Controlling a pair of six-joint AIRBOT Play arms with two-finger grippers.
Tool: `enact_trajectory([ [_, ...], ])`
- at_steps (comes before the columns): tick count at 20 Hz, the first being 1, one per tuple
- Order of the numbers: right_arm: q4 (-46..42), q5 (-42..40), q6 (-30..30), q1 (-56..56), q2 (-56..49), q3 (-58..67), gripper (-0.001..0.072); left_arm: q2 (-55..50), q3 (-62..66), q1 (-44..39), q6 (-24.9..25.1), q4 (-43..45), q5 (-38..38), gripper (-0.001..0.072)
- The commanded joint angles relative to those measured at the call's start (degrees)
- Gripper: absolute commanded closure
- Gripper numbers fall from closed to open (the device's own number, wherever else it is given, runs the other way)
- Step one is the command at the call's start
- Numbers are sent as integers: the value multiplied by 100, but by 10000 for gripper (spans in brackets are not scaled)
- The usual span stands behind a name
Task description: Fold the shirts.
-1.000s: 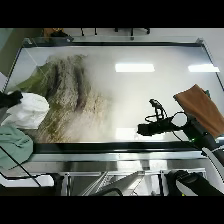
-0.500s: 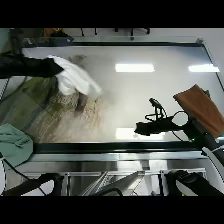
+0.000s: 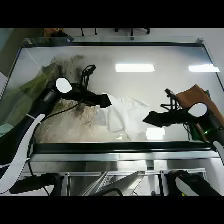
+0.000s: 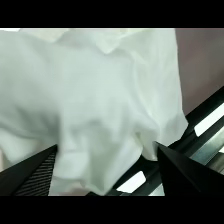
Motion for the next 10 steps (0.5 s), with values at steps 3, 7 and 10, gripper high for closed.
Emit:
enact_trajectory([
  [3,15,603,-850,-1716,-162,428,266,-249,229,728,-153,26,-1167,12],
  [7,35,293,-1023,-2184,-874,435,281,254,-841,1316,-144,22,-1115,13],
  [10,555,94,-1665,-2146,-1727,435,282,446,-1974,1355,-68,-7,-444,13],
])
